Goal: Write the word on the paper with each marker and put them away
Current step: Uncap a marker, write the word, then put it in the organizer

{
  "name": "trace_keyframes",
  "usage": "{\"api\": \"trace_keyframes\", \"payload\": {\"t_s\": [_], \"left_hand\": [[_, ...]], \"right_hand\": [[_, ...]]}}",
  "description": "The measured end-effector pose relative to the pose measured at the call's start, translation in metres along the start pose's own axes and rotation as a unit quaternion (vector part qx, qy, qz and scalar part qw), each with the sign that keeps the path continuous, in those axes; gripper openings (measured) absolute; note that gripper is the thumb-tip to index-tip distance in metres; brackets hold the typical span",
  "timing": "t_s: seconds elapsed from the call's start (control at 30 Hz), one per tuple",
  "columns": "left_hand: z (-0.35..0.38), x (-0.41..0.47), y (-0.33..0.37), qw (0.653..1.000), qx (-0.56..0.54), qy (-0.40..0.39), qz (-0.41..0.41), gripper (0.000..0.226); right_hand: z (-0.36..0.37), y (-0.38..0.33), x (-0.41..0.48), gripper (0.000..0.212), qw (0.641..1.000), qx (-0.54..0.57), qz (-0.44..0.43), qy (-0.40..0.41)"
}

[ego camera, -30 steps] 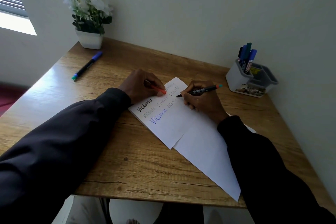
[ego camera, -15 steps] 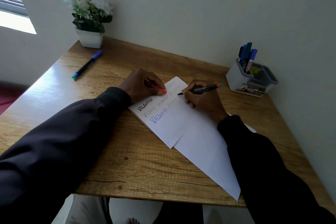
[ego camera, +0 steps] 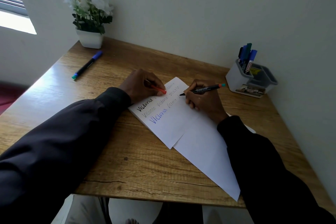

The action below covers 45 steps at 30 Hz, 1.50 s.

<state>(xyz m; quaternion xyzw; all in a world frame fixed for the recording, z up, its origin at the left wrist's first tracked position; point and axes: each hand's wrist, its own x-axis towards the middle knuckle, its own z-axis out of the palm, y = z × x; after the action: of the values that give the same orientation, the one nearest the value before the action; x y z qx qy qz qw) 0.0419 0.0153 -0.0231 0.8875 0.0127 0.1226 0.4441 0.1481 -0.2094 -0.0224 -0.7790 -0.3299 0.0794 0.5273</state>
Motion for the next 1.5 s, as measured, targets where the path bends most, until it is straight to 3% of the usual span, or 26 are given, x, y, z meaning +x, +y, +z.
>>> {"api": "trace_keyframes", "payload": {"t_s": [0.47,0.63,1.5], "left_hand": [[-0.0009,0.0009,0.0006,1.000,0.001,-0.004,0.007,0.016],[0.0000,0.0007,0.0008,1.000,0.002,-0.006,0.003,0.016],[0.0004,0.0005,-0.0006,1.000,-0.010,-0.004,-0.009,0.015]], "right_hand": [[-0.0006,-0.0038,-0.0018,0.016,1.000,-0.005,-0.008,-0.026],[-0.0006,-0.0026,-0.0001,0.030,1.000,0.002,0.007,-0.008],[0.0011,-0.0009,0.0002,0.018,1.000,-0.009,0.007,0.003]]}}
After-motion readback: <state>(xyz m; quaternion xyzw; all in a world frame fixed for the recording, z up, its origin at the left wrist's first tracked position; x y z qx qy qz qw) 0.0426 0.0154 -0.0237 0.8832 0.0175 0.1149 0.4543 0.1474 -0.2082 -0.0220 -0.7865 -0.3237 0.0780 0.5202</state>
